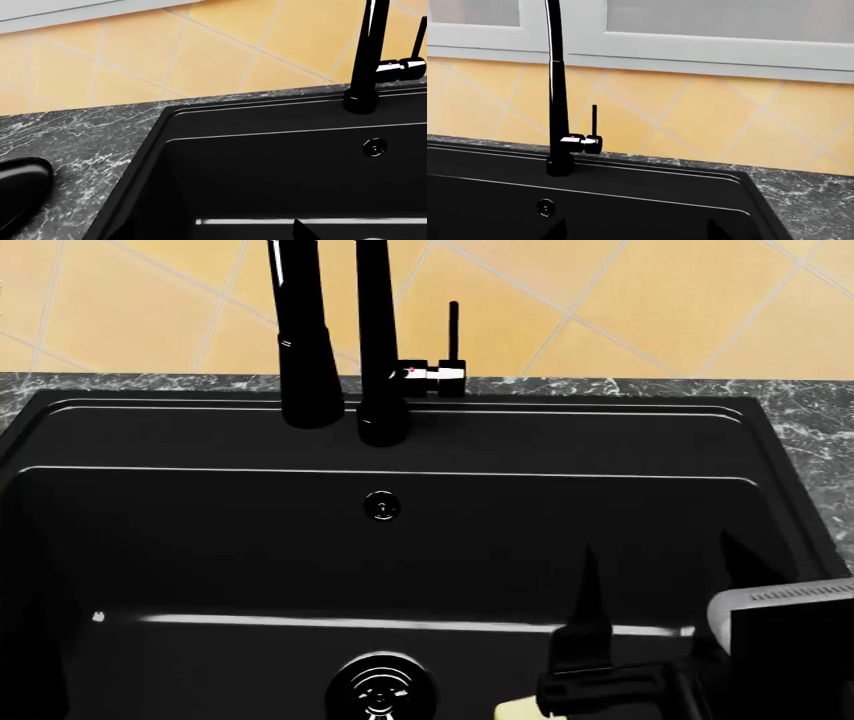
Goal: Pick the pan and sponge and place them into the sink. Then turn on the water.
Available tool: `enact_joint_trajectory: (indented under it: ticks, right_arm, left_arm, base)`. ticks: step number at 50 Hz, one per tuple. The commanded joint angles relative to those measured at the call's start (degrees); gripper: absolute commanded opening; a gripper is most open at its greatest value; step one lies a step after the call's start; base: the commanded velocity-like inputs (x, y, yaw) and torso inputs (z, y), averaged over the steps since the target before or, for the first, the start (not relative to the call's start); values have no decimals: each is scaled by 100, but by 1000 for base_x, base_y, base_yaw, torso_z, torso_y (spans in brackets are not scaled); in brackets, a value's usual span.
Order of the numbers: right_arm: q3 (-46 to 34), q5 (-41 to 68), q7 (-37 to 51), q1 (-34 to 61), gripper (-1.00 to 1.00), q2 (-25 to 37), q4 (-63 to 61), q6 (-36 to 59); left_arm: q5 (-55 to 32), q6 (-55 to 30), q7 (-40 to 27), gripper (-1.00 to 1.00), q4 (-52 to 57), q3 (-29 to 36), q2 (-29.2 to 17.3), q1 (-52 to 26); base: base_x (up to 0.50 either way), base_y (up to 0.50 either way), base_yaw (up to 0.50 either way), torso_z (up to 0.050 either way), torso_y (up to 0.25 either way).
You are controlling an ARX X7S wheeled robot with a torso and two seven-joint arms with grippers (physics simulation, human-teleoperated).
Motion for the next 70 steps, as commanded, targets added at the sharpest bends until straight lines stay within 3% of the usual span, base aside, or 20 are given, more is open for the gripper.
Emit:
enact_joint_trajectory:
  ticks: [1, 59, 70]
  right_arm:
    - [166, -99, -107, -173, 100, -69, -77, -81]
    - [295, -62, 179, -339, 100, -105, -2, -91]
    - [306, -42, 195, -330, 100, -129, 31, -106]
  left_arm:
    - [95, -40, 135, 100, -96, 28, 242, -193]
    - [93, 69, 117, 100, -143, 170, 188, -219]
    - [39, 35, 167, 100, -120, 211, 117, -227]
  base:
    - [0, 273, 0, 0, 0]
    - [-10, 473, 0, 0, 0]
    - [0, 54, 0, 0, 0]
